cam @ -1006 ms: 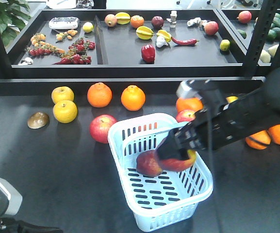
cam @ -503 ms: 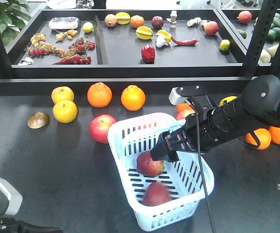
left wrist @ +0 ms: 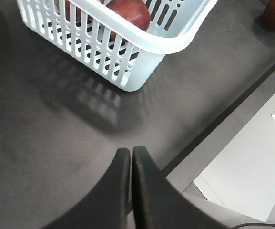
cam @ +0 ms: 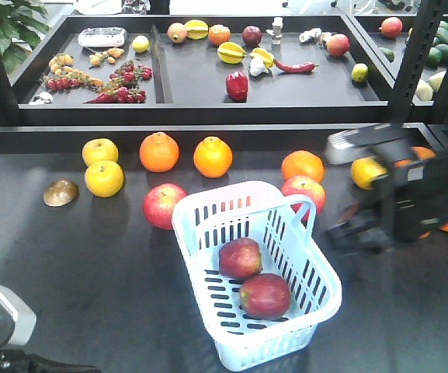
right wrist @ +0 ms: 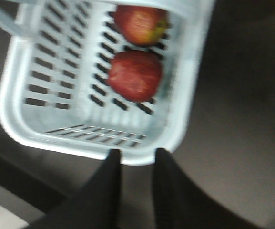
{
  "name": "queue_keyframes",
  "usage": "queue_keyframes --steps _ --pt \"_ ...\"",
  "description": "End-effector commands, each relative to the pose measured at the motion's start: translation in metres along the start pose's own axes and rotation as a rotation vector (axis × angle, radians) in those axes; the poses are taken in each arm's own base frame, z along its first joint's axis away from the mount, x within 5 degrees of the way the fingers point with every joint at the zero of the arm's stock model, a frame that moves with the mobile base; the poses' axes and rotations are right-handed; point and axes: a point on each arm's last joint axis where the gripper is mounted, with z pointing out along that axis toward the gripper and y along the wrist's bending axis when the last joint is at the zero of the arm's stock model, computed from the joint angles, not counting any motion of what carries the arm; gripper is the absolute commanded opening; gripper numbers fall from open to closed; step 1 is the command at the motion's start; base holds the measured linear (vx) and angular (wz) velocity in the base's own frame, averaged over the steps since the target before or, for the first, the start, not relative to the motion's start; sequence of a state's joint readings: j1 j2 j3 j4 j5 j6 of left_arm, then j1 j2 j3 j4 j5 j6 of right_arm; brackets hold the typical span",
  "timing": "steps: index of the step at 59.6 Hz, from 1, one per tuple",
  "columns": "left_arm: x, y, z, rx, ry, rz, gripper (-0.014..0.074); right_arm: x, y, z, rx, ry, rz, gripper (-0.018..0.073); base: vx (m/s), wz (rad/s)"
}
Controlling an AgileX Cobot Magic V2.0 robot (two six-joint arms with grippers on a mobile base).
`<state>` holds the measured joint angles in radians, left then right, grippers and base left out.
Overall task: Pick three apples into basket with both arms
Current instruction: 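Reach the right gripper to a third red apple and grasp it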
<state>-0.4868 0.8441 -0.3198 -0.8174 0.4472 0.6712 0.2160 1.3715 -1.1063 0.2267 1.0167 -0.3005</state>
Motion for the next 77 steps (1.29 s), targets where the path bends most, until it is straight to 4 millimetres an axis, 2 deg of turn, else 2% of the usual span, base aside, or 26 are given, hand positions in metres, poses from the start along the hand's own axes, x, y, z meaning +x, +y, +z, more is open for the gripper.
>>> queue_keyframes --steps 1,13,21,28,39,43,51,59,66,71,77 --pt "-0.01 -0.002 -0.004 0.004 -0.059 -0.023 -0.0006 0.005 -0.017 -0.03 0.086 -0.072 0.082 -0.0013 0.0 0.0" --pt "-0.01 -0.003 -0.004 0.006 -0.057 -0.025 -0.0006 0.035 -0.07 -0.045 0.246 0.023 0.291 -0.0009 0.0 0.0" --pt "-0.01 -0.003 -0.004 0.006 -0.057 -0.025 -0.0006 0.068 -0.104 -0.042 0.345 0.079 0.466 -0.0009 0.0 0.0" --pt "-0.01 -0.003 -0.004 0.006 -0.057 -0.025 -0.0006 0.108 -0.134 -0.036 0.448 0.118 0.645 -0.0005 0.0 0.0" --pt "-0.01 -0.003 -0.004 0.006 -0.057 -0.025 -0.0006 0.144 -0.156 -0.03 0.461 0.096 0.82 0.0048 0.0 0.0" --pt "-0.01 -0.003 -0.004 0.006 -0.058 -0.026 -0.0006 0.147 -0.16 -0.021 0.413 0.118 0.834 0.0102 0.0 0.0" --pt "-0.01 -0.003 -0.004 0.012 -0.056 -0.033 -0.0006 0.151 -0.166 -0.008 0.376 0.196 0.821 0.0281 0.0 0.0" --pt "-0.01 -0.003 -0.004 0.012 -0.056 -0.034 -0.0006 0.159 -0.175 0.0 0.421 0.275 0.847 0.0509 0.0 0.0" --pt "-0.01 -0.003 -0.004 0.012 -0.056 -0.034 -0.0006 0.166 -0.183 0.003 0.504 0.328 0.887 0.0651 0.0 0.0" --pt "-0.01 -0.003 -0.004 0.012 -0.056 -0.034 -0.0006 0.168 -0.187 0.008 0.519 0.344 0.914 0.0699 0.0 0.0" --pt "-0.01 -0.003 -0.004 0.012 -0.056 -0.034 -0.0006 0.169 -0.192 0.019 0.492 0.364 0.923 0.0706 0.0 0.0"
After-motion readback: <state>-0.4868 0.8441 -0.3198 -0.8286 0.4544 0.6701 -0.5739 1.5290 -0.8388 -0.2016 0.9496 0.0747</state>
